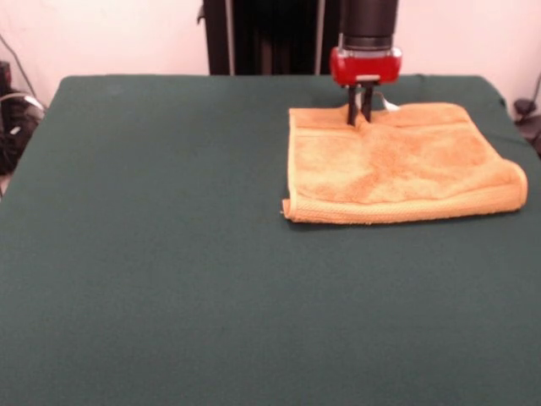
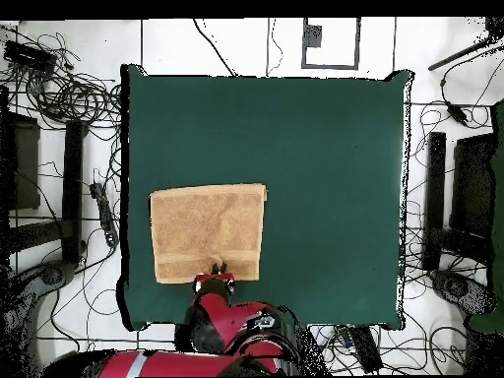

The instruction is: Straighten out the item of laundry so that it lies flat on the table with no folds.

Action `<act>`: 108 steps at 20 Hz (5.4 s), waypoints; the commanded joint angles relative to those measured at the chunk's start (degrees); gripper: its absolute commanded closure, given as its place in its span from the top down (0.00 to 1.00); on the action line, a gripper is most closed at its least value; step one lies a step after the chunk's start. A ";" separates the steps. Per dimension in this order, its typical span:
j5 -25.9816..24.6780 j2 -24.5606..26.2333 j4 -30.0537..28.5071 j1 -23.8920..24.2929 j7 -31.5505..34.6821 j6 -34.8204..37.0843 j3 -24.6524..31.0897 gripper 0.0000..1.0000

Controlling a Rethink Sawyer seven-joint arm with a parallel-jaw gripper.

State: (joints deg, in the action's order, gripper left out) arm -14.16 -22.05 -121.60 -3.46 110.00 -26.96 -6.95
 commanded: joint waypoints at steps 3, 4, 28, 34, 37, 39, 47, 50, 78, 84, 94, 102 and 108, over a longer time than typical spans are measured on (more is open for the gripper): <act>9.55 14.08 6.85 -1.85 7.24 18.19 2.76 0.00; 10.02 14.46 6.99 -2.20 7.34 17.94 2.50 0.00; 9.21 18.87 2.33 -2.38 9.80 10.97 1.57 0.00; 8.91 20.13 1.31 -2.47 10.64 8.38 1.29 0.00; 9.14 20.79 0.96 -2.63 10.71 7.29 1.17 0.00; 9.37 21.36 0.63 -2.92 10.81 6.30 1.04 0.00; 10.22 23.01 -0.67 -2.80 10.27 3.47 1.11 0.00; 10.87 23.47 -1.13 -2.94 10.05 2.85 1.06 0.00; 13.98 17.49 -7.28 -1.44 6.69 8.27 2.19 0.00; 13.90 16.40 -8.22 -1.65 6.89 9.04 1.85 0.00; 13.20 15.52 -9.74 -1.89 7.31 9.26 1.33 0.00; 12.54 16.21 -10.01 -1.85 7.51 8.80 0.88 0.00; 11.97 16.11 -10.83 -1.45 7.42 9.22 0.82 0.00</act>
State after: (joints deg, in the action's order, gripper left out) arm -7.44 -17.77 -126.12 -6.13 110.00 -42.72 -8.94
